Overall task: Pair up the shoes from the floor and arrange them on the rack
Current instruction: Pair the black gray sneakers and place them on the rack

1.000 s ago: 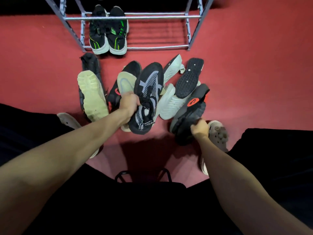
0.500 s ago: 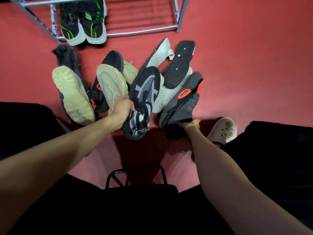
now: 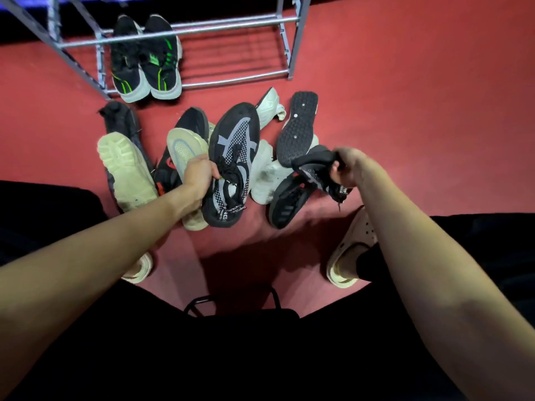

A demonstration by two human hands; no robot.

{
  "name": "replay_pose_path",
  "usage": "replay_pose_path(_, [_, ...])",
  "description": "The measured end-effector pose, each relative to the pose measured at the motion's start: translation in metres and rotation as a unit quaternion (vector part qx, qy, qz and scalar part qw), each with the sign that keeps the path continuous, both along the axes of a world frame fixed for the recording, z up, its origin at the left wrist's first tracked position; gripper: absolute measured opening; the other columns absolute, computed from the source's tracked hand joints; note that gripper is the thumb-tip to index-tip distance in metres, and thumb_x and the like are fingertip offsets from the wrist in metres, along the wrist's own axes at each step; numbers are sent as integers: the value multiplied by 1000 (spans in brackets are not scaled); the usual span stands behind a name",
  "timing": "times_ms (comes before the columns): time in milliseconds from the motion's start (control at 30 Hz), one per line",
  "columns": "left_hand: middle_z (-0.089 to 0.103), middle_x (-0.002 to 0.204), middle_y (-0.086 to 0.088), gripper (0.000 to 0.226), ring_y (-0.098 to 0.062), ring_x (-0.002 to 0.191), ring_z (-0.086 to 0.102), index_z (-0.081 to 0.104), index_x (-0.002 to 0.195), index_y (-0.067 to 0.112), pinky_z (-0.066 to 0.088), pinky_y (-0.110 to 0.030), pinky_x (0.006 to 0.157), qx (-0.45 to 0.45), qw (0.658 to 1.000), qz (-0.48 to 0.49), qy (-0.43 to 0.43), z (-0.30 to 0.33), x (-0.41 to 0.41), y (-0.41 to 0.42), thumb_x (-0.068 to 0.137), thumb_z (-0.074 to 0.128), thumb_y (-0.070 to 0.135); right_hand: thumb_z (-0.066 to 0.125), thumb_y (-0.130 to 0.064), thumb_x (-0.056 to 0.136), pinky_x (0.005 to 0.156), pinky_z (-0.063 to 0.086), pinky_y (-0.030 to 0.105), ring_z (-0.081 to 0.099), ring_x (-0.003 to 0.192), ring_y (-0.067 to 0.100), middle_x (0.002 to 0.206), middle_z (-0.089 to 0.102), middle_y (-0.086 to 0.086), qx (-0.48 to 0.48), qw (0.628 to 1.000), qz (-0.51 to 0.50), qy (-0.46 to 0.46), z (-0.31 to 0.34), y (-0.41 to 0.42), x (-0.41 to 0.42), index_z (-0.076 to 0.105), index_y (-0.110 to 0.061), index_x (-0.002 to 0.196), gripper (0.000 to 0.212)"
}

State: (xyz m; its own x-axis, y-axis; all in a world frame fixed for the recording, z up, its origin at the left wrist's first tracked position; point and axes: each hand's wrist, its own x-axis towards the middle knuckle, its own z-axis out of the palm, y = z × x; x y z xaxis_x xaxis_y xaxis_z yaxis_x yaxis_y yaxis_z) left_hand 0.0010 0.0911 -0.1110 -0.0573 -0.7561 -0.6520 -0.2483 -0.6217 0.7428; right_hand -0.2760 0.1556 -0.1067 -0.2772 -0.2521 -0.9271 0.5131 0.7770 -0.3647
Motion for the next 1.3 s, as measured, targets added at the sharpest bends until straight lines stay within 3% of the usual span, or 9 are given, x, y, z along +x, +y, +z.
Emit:
replay_pose_path(167, [58, 78, -16, 27, -27, 72, 54, 50, 62, 9, 44, -28, 63, -16, 1000, -6, 11, 4, 10, -1, 37, 43, 4, 37, -16, 94, 25, 30, 11, 32, 17, 2, 25, 34, -6, -69, 997, -40, -17, 33, -7, 13, 38, -14, 61, 34])
replay_pose_path(367, [52, 65, -4, 17, -19, 65, 48, 43, 55, 11, 40, -27, 63, -46, 999, 11, 9, 21, 15, 0, 57, 43, -5, 71, -32, 79, 42, 51, 18, 54, 35, 7, 60, 52, 3, -147, 988, 25, -32, 48, -14, 33, 54, -11, 90, 29])
replay_pose_path(433, [51, 63, -4, 25, -19, 64, 49, 43, 54, 11, 40, -27, 62, -51, 999, 18, 0, 19, 21, -1, 62, 38, -12, 69, -17, 84, 38, 47, 14, 49, 31, 2, 51, 51, -1, -132, 989, 73, 5, 36, -18, 40, 55, -12, 83, 15])
replay_pose_path(600, [60, 52, 6, 22, -24, 73, 54, 55, 38, 19, 42, -33, 75, -45, 998, 42, -31, -9, 48, -11, 43, 40, 3, 61, -13, 91, 27, 21, 11, 26, 22, 1, 28, 32, -10, -131, 988, 74, 44, -2, -35, 53, 42, -15, 67, 31])
replay_pose_path(833, [60, 72, -9, 17, -27, 80, 55, 51, 47, 17, 47, -46, 80, -11, 996, 81, -21, -23, 48, -23, 38, 44, 5, 58, -14, 93, 30, 21, 8, 25, 21, 4, 27, 32, -8, -91, 988, 106, 63, -53, -73, 62, 37, -16, 67, 34])
replay_pose_path(967, [59, 72, -10, 16, -28, 80, 55, 50, 49, 17, 47, -44, 78, 2, 997, 72, -11, -16, 36, -24, 39, 45, 5, 48, -3, 91, 30, 28, 11, 33, 21, 9, 43, 42, 6, -61, 962, 200, 177, -66, -78, 61, 39, -11, 60, 33])
replay_pose_path(1033, [60, 72, -10, 14, -30, 80, 56, 52, 46, 17, 49, -49, 83, 1, 998, 57, -12, -20, 34, -26, 39, 46, 6, 50, -14, 83, 39, 43, 23, 49, 38, 18, 63, 57, 14, -49, 927, 250, 276, -70, -72, 63, 50, -3, 70, 17])
replay_pose_path(1200, [65, 79, -11, 20, -30, 82, 60, 55, 56, 17, 51, -47, 86, -1, 999, 45, -12, -22, 31, -28, 41, 47, 6, 67, -57, 69, 94, 46, 43, 51, 109, 34, 119, 50, 15, -60, 793, 354, 492, -76, -32, 81, 42, -3, 129, 85])
replay_pose_path(1300, [65, 77, -5, 21, -26, 79, 60, 56, 67, 14, 51, -37, 78, -2, 999, 49, 2, -15, 26, -26, 50, 49, 5, 75, -72, 50, 105, 36, 46, 39, 123, 39, 131, 41, 21, 15, 795, 381, 472, -86, -12, 90, 31, 1, 137, 122])
